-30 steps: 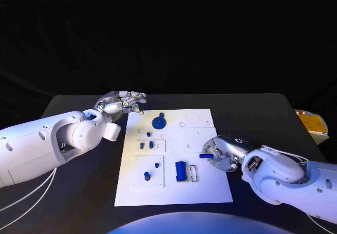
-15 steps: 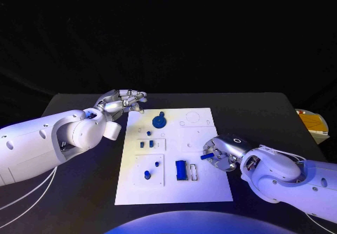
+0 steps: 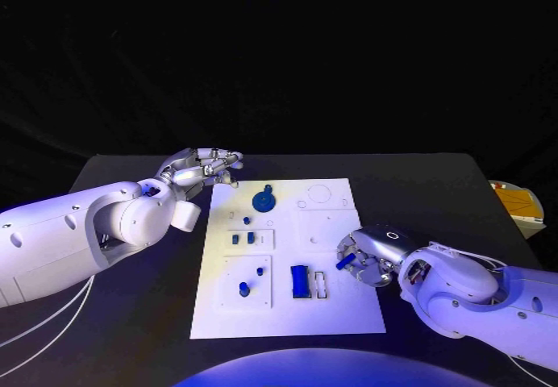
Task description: Assemble the parts on the task board
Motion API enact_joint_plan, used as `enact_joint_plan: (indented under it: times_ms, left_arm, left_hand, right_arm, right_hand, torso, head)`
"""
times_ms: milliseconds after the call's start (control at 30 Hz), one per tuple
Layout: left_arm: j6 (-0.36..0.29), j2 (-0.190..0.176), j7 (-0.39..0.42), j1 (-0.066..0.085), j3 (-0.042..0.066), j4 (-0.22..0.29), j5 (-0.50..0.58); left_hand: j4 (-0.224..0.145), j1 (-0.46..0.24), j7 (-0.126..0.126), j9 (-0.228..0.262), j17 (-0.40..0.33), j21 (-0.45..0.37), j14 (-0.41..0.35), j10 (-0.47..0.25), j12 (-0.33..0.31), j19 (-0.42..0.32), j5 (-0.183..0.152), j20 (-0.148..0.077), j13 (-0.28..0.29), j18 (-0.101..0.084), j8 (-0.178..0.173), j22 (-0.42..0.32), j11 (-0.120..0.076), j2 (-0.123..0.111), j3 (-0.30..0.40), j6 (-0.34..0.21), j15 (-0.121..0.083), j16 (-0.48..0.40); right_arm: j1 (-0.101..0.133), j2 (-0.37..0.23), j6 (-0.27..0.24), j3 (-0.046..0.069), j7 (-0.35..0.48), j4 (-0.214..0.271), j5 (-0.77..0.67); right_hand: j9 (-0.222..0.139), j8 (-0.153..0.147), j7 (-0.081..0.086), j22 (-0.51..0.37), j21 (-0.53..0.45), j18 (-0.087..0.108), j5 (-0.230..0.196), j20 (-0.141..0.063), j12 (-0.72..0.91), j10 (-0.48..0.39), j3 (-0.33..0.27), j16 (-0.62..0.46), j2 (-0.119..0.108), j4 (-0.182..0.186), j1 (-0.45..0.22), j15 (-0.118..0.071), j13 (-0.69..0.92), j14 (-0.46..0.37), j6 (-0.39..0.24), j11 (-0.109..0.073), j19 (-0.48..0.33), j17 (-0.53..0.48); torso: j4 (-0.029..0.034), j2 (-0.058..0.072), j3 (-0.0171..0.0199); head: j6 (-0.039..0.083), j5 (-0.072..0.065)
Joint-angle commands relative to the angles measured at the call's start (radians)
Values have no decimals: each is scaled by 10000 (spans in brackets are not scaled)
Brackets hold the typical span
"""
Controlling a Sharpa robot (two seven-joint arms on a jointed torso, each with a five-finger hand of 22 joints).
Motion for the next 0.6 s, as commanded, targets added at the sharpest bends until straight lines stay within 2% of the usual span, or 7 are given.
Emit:
enact_joint_plan:
  times_ms: [33, 300, 400, 500, 600]
  left_arm:
    - [172, 5, 30, 4, 5, 17, -23]
    - [176, -7, 13, 4, 4, 11, -23]
    - [176, -8, 8, 4, 4, 10, -23]
    - [177, -8, 4, 4, 4, 9, -24]
    - [180, -10, 1, 4, 3, 9, -24]
  left_hand:
    - [-25, 129, 68, 18, -17, -50, -71, -96, 45, -5, 36, 34, -8, 117, 56, 7, -8, -7, 53, -72, 22, 21]
    - [-25, 129, 68, 18, -17, -50, -71, -96, 45, -5, 36, 34, -8, 117, 56, 7, -8, -7, 53, -72, 22, 21]
    - [-25, 129, 68, 18, -17, -50, -71, -96, 45, -5, 36, 34, -8, 117, 56, 7, -8, -7, 53, -72, 22, 21]
    - [-25, 129, 68, 18, -17, -50, -71, -96, 45, -5, 36, 34, -8, 117, 56, 7, -8, -7, 53, -72, 22, 21]
    - [-25, 129, 68, 18, -17, -50, -71, -96, 45, -5, 36, 34, -8, 117, 56, 7, -8, -7, 53, -72, 22, 21]
  right_arm:
    - [-23, -26, 278, -7, 146, 61, -276]
    - [-46, -115, 403, -8, 278, 196, -381]
    - [-55, -144, 427, -9, 303, 227, -460]
    - [-61, -169, 450, -9, 318, 248, -525]
    - [-65, -196, 421, -10, 326, 282, -561]
  right_hand:
    - [-56, -29, -7, 2005, 25, -51, 250, -40, 116, 79, 45, 18, -6, -164, 184, -91, 768, 876, 56, -27, 246, 1858]
    - [-192, -145, -87, 2007, 31, -45, 656, -150, 350, 166, 243, 9, 44, -510, 439, -225, 890, 873, 76, -74, 239, 1845]
    - [-239, -178, -162, 2010, 49, -45, 617, -213, 427, 192, 356, 7, 65, -634, 516, -302, 930, 873, 122, -128, 240, 1843]
    - [-306, -224, -304, 2014, 82, -46, 561, -312, 515, 220, 526, 8, 82, -767, 545, -409, 975, 876, 194, -242, 240, 1854]
    - [-331, -250, -333, 2014, 90, -47, 549, -340, 516, 214, 552, 10, 53, -795, 509, -440, 971, 878, 193, -280, 238, 1863]
  torso:
    - [-1, 3, 3]
    - [-4, 2, 2]
    - [-7, 1, 5]
    - [0, -1, 5]
    - [2, 1, 5]
  head:
    - [6, 5]
    - [5, 12]
    - [4, 14]
    - [15, 8]
    - [10, 8]
